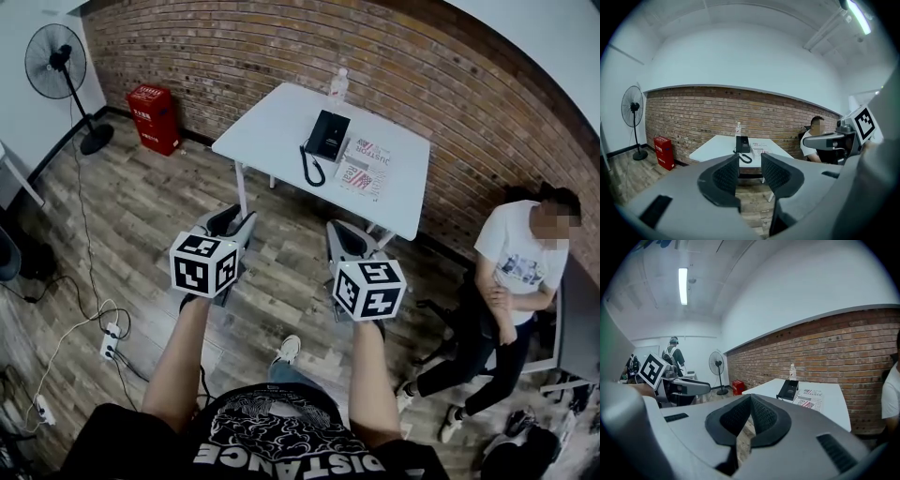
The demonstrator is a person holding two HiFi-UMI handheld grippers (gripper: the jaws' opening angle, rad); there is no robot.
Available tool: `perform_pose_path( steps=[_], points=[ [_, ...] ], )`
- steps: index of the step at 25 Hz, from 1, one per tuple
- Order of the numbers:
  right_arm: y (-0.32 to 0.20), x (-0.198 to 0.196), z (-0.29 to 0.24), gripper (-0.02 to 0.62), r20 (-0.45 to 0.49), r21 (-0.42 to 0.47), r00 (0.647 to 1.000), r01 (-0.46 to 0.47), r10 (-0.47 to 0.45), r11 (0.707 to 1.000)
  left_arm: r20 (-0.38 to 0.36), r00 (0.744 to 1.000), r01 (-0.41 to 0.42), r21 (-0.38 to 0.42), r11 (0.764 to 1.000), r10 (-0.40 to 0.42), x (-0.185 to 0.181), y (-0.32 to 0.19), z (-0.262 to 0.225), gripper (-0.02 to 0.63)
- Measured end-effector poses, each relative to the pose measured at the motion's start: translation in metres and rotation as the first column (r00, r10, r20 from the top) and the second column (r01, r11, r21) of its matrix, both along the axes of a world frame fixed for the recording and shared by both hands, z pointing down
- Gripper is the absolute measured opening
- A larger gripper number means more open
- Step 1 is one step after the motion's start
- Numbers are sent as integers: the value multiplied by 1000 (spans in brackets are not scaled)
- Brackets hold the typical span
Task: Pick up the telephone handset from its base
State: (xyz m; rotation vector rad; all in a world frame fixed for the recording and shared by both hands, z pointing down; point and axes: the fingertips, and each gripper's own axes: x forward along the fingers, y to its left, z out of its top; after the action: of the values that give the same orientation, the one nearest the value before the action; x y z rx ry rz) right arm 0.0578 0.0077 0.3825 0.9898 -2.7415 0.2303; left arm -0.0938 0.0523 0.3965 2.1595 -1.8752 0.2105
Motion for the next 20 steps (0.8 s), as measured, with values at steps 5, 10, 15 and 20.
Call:
perform_pose_path(
  steps=[5, 10, 15, 20],
  points=[
    [-55, 0, 3, 0, -4, -12, 1000, -7, 7, 1000, -12, 1000, -19, -2, 1000, 19, 3, -59, -1, 138],
    [-106, 0, 4, 0, -3, -18, 1000, -12, 11, 1000, -11, 1000, -27, -14, 1000, 27, 4, -112, 0, 168],
    [-149, 3, 8, 0, -2, -26, 1000, -12, 12, 1000, -19, 999, -36, -17, 999, 35, 9, -161, 2, 193],
    [-184, 12, 10, 0, 3, -32, 1000, -27, 27, 999, -21, 998, -59, -19, 998, 58, 20, -196, 4, 204]
  ],
)
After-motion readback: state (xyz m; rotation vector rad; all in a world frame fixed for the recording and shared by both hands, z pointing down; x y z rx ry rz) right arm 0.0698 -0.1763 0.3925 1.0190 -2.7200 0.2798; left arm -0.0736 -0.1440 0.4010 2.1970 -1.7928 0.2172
